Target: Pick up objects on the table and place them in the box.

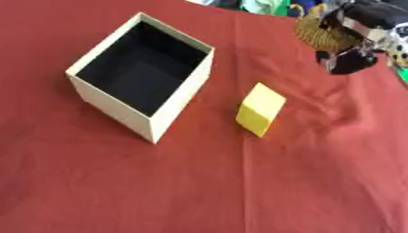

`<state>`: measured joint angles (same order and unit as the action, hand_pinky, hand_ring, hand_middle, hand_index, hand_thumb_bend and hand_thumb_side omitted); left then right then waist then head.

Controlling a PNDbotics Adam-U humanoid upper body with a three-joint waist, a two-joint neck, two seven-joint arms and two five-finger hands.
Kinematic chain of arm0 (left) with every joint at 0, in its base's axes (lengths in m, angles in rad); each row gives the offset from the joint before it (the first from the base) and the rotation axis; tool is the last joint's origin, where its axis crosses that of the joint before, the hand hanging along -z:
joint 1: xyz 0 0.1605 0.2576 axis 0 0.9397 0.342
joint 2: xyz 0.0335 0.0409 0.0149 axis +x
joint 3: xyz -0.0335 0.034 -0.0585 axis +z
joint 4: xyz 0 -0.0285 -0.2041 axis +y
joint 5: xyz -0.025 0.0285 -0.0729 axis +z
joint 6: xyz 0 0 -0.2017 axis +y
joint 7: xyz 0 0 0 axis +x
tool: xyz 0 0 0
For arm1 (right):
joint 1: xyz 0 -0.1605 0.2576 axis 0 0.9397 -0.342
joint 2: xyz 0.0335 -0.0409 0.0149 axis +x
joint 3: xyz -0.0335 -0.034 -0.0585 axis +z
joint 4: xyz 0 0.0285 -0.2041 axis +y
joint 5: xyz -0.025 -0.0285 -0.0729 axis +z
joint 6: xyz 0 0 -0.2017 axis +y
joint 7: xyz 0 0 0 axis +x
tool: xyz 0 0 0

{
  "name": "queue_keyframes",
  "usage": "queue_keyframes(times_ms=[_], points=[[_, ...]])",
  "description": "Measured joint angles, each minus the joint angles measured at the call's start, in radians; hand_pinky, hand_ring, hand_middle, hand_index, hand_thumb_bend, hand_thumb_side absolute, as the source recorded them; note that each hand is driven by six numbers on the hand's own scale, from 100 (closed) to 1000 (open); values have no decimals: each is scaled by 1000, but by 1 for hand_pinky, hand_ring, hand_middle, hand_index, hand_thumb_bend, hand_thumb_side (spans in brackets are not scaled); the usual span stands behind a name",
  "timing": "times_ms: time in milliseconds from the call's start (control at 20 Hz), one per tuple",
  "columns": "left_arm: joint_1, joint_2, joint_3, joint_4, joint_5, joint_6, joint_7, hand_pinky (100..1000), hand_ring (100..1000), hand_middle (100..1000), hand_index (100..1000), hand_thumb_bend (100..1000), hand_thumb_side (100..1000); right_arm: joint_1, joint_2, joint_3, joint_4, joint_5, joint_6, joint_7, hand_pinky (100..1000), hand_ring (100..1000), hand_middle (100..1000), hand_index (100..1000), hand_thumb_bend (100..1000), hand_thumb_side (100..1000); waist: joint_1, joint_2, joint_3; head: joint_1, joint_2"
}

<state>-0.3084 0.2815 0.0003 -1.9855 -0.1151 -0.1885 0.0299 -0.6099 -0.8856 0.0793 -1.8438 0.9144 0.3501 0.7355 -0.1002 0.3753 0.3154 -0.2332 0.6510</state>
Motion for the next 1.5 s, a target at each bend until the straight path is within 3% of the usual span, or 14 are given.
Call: queue_keyframes(times_ms=[350, 600, 1200, 1250, 1300, 1500], points=[[1, 0, -3, 0, 0, -1, -6, 650, 864, 855, 816, 101, 847, -163, 5, 68, 17, -11, -53, 62, 844, 843, 440, 699, 100, 123, 1, -3, 6, -3, 8], [2, 0, -3, 0, 0, -2, -7, 650, 865, 855, 816, 101, 847, -287, 59, 125, 52, -10, -96, 109, 845, 843, 440, 701, 100, 129, 3, -6, 7, -5, 15], [3, 0, -5, 0, 5, -3, -13, 650, 865, 855, 816, 103, 845, -495, 281, 222, 200, 30, -169, 168, 836, 837, 439, 710, 100, 162, 6, -16, 14, -17, 21], [3, 0, -6, 0, 6, -3, -14, 650, 866, 855, 817, 102, 848, -507, 302, 228, 214, 35, -174, 170, 832, 835, 439, 711, 100, 213, 6, -16, 16, -18, 21], [3, 0, -8, 0, 7, -2, -14, 650, 866, 855, 817, 102, 845, -517, 322, 233, 227, 38, -178, 170, 828, 833, 439, 712, 100, 168, 6, -17, 18, -19, 22], [2, 0, -9, 0, 9, -1, -16, 650, 866, 855, 817, 103, 844, -553, 402, 254, 278, 55, -192, 170, 822, 828, 438, 714, 100, 183, 7, -18, 21, -29, 24]])
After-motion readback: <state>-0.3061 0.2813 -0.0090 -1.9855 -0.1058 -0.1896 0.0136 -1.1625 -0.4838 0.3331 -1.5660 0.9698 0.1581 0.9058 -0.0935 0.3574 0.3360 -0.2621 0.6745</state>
